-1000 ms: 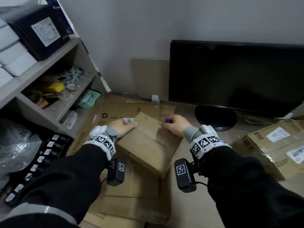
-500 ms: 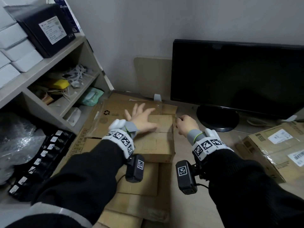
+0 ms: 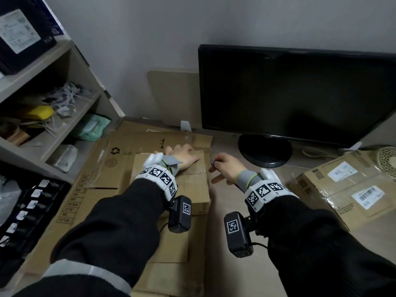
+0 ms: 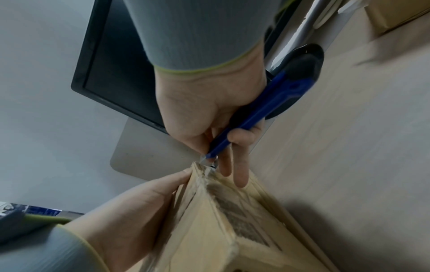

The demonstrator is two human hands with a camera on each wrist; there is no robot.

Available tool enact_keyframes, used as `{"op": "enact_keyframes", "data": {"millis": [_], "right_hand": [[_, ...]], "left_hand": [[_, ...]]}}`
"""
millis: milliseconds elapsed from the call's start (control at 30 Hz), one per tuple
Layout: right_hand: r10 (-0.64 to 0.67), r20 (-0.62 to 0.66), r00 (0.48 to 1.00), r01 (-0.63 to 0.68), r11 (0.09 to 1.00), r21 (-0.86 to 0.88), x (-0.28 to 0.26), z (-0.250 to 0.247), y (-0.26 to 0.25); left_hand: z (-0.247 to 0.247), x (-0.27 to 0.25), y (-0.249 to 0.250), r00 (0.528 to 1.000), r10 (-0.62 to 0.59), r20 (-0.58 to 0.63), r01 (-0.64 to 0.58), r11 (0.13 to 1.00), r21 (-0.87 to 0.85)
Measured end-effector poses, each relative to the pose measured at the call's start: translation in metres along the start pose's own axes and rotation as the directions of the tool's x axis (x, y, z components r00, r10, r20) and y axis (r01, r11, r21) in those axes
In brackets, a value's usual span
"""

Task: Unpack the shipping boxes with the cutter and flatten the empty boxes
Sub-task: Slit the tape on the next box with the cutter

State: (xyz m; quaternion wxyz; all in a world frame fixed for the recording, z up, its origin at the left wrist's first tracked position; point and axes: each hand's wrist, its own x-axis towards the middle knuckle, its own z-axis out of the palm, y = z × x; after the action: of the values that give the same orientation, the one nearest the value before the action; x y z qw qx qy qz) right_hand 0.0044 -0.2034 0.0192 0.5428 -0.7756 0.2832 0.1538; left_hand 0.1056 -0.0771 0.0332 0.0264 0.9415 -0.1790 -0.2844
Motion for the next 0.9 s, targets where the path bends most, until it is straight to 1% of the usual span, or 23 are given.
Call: {"op": "enact_keyframes", "data": {"millis": [133,233,300,367,467,567,767,900], "right_hand": [[0.008,0.051,0.999,-0.007,1.0,-0.008,0.002,0.002,0.003],[-0.011,0.03,0.999,0.009,0.999,0.043,0.006,0.006,0.007],[-0.018,0.018,1.0,0.016,0.998,0.062,0.006,0.007,0.009],[-0.015,0.022,1.0,0.014,0.997,0.072,0.007,0.007,0.01],[0.006,0.042,0.999,-0.01,0.995,0.095,0.008,0.006,0.011],[0.013,0.045,0.999,-0.019,0.992,0.125,0.008,0.004,0.011],[0.01,0.08,0.997,-0.023,0.987,0.161,0.005,0.002,0.007],[0.012,0.077,0.997,-0.023,0.99,0.141,0.005,0.003,0.008]], "left_hand": [[-0.002,0.002,0.008,0.998,-0.034,0.057,0.037,0.998,-0.044],[-0.004,0.002,0.009,0.995,-0.061,0.084,0.066,0.996,-0.065],[-0.006,0.002,0.011,0.993,-0.072,0.09,0.077,0.996,-0.048],[-0.01,-0.001,0.017,0.993,-0.065,0.099,0.07,0.996,-0.049],[-0.011,-0.002,0.027,0.995,-0.056,0.088,0.064,0.993,-0.097],[-0.011,0.0,0.026,0.995,-0.056,0.078,0.066,0.99,-0.127],[-0.016,-0.001,0.028,0.991,-0.038,0.126,0.051,0.993,-0.102],[-0.015,0.001,0.025,0.986,-0.028,0.165,0.053,0.987,-0.152]]}}
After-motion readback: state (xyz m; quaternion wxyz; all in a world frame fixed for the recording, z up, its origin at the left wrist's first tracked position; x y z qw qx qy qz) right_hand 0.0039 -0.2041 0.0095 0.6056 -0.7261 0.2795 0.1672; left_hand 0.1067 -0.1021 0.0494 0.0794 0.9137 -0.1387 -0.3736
